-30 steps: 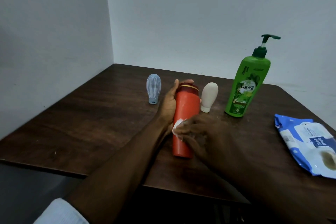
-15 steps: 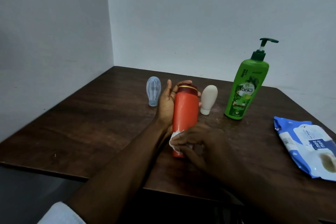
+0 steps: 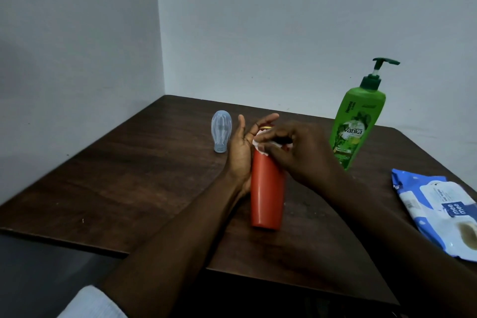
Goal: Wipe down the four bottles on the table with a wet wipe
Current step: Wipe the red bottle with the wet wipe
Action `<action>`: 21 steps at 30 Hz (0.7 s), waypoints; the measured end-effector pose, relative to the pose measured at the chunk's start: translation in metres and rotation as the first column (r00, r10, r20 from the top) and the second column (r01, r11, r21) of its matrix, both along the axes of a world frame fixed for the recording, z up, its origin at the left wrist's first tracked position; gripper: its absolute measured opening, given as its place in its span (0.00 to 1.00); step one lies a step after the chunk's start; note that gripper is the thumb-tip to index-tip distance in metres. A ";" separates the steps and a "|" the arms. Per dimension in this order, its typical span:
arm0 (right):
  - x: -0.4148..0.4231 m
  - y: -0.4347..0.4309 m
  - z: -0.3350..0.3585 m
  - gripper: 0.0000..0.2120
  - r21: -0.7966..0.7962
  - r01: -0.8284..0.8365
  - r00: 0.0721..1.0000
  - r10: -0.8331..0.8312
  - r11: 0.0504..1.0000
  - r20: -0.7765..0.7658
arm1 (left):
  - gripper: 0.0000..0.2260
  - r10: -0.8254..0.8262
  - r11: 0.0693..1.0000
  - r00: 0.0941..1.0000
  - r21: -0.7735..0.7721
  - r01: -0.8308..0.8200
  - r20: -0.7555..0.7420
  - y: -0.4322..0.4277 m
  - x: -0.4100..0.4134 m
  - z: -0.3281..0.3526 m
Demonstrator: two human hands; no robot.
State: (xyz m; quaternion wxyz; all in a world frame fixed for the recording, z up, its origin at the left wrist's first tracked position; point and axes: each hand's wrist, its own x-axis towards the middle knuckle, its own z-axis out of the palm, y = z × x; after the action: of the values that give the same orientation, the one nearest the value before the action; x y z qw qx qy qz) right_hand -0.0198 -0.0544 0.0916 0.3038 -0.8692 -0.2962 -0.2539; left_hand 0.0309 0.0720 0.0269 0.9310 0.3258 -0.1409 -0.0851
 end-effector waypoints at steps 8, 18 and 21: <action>0.007 0.003 0.003 0.08 0.027 0.041 0.999 -0.041 0.999 -0.014 | 0.28 -0.032 0.999 0.999 -0.011 0.033 0.025 0.001 -0.006 0.006; 0.004 -0.008 -0.004 0.10 0.062 -0.041 0.997 0.038 0.997 0.062 | 0.24 -0.108 0.992 0.987 -0.048 0.114 0.119 0.005 -0.007 0.012; 0.005 -0.009 -0.005 0.10 0.109 -0.053 0.998 0.049 0.993 0.037 | 0.20 -0.103 0.992 0.988 -0.054 0.110 0.118 0.006 -0.006 0.013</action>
State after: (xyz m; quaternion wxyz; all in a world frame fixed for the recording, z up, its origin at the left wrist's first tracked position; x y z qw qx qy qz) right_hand -0.0147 -0.0632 0.0866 0.3523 -0.8388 -0.3093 -0.2769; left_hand 0.0246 0.0781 0.0395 0.9249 0.2939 -0.2141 -0.1113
